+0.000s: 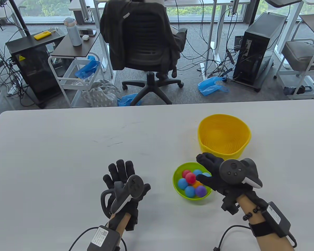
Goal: Toss ping pong balls into fabric basket
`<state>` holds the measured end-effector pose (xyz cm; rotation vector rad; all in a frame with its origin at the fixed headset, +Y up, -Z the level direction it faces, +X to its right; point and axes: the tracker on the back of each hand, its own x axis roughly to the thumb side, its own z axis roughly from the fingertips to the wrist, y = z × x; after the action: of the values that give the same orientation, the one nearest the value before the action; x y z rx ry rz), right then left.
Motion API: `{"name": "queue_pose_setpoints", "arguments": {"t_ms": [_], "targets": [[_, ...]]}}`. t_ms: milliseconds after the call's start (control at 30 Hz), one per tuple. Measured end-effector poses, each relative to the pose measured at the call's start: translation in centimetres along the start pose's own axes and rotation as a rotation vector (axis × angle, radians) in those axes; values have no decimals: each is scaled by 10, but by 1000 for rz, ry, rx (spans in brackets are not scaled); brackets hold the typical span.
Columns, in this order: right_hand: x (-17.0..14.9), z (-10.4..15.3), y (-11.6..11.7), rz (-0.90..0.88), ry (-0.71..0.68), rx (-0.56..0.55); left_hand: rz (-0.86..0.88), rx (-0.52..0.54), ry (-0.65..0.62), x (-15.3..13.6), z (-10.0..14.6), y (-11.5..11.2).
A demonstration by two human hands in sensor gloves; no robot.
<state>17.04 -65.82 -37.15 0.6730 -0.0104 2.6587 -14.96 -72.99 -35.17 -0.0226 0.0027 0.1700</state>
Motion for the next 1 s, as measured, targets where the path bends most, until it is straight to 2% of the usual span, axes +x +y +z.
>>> {"name": "queue_pose_setpoints", "arguments": {"t_ms": [133,233,467,733,867,1000], "targets": [[17,-27,26,107,31,124,14,9,-2,-2,1,3],[23,-38,43,225,63,207,25,16,-1,-4,3,5],[22,-43,63,317,100,262,45,20,0,-6,3,7],[23,-40,65,342,72,191,46,23,2,-5,4,7],[21,-30,49,288,42,94,49,19,4,-6,4,7],[8,-13,26,102,56,-19,65,14,10,-7,4,8]]}}
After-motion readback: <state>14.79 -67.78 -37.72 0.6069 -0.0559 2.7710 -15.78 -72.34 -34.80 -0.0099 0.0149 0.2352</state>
